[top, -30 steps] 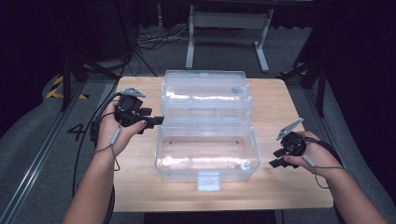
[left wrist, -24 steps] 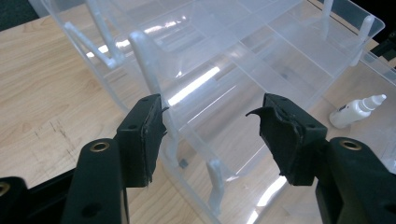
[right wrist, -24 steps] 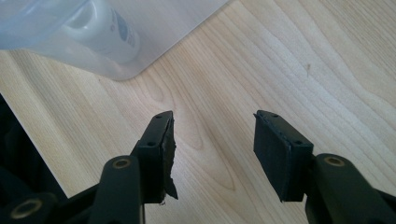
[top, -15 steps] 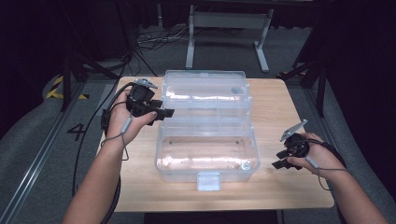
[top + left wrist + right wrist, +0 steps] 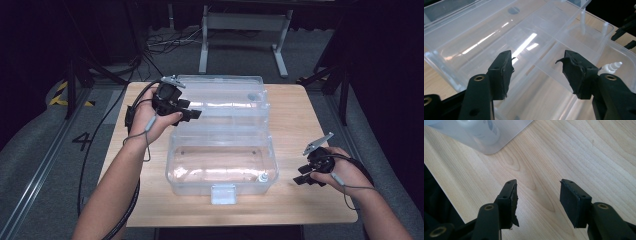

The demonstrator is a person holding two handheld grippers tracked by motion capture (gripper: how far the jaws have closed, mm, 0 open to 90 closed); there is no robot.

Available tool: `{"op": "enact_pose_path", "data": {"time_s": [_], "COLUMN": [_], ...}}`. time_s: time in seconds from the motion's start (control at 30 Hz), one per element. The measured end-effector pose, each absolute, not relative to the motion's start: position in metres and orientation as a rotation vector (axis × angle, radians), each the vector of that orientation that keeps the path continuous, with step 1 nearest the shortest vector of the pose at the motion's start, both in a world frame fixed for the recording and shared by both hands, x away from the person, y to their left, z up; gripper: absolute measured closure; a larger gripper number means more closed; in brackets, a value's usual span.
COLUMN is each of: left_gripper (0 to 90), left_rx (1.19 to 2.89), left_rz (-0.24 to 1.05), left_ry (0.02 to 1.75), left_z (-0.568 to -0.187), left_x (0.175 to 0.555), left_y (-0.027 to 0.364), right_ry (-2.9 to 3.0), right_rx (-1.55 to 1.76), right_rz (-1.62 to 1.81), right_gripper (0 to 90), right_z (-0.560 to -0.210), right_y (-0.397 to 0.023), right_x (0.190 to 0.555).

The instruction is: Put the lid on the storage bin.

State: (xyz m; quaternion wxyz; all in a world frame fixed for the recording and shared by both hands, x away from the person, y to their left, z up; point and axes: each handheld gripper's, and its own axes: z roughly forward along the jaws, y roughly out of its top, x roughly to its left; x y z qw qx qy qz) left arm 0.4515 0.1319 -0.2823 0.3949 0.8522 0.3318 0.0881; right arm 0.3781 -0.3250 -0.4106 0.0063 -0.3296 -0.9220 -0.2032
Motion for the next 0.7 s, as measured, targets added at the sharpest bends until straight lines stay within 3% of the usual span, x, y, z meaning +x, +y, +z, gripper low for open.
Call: {"op": "enact_pose_path", "data": {"time_s": [0.33, 0.7], "left_gripper": [41.4, 53.9], "left_rx": [2.25, 2.375], "left_rz": [0.268, 0.231], "left_ry": [0.717, 0.618], "left_z": [-0.283, -0.292], "left_x": [0.465, 0.479], "left_y": [0.109, 0.091], "right_ry": [-2.879, -2.881], "right_rx": [-1.038, -1.017], "right_rz": [-0.659, -0.672], "right_gripper": [48.6, 50.2], "right_z": [-0.408, -0.402], "right_y": [-0.328, -0.33], "right_x": [0.37, 0.365]}}
